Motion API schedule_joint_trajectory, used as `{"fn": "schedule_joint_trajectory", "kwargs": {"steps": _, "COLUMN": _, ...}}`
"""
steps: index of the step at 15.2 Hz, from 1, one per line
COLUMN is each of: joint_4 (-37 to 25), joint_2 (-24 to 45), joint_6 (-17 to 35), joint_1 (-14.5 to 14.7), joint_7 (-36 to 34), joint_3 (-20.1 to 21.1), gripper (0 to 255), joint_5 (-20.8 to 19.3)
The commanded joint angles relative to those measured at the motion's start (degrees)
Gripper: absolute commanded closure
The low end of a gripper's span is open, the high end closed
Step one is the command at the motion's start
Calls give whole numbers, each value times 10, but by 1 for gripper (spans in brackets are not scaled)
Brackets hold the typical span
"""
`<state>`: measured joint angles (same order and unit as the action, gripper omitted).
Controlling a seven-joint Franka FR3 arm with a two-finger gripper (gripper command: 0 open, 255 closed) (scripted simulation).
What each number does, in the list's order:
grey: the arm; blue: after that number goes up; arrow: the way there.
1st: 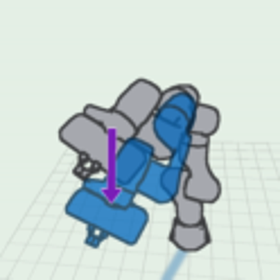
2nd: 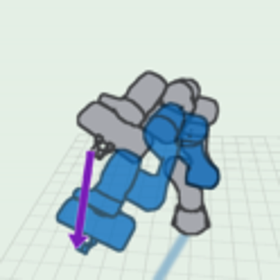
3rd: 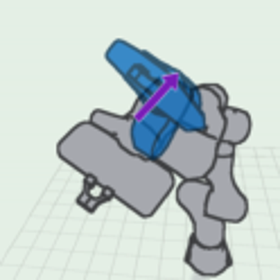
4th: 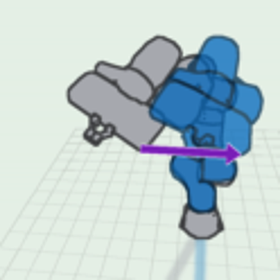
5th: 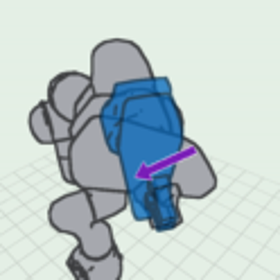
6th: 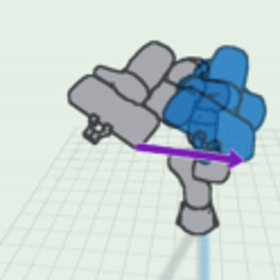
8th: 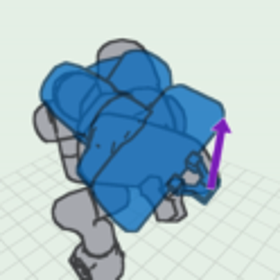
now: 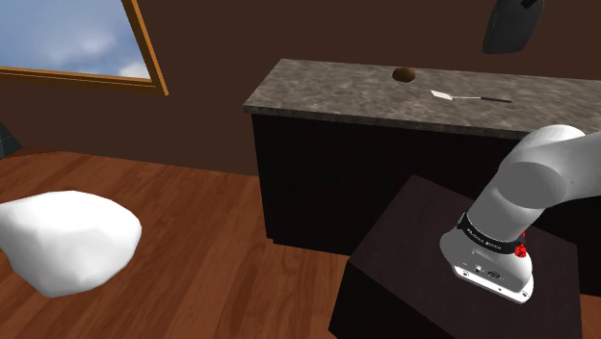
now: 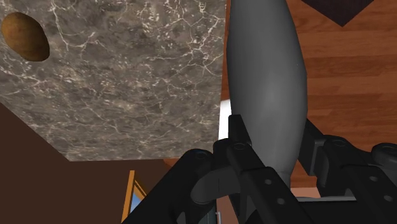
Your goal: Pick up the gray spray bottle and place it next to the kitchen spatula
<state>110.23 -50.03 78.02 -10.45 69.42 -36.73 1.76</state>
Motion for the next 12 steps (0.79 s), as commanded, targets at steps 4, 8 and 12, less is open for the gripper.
{"fn": "schedule_joint_trajectory", "kwargs": {"steps": 4, "joint_4": 57, "joint_2": -23, "joint_6": 32, "joint_1": -14, "joint_7": 10, "joint_3": -2, "gripper": 255, "joint_5": -11}}
{"fn": "schedule_joint_trajectory", "kwargs": {"steps": 8, "joint_4": 97, "joint_2": -38, "joint_6": 55, "joint_1": -24, "joint_7": 17, "joint_3": -7, "gripper": 255, "joint_5": -19}}
{"fn": "schedule_joint_trajectory", "kwargs": {"steps": 12, "joint_4": 134, "joint_2": -51, "joint_6": 77, "joint_1": -33, "joint_7": 25, "joint_3": -12, "gripper": 255, "joint_5": -27}}
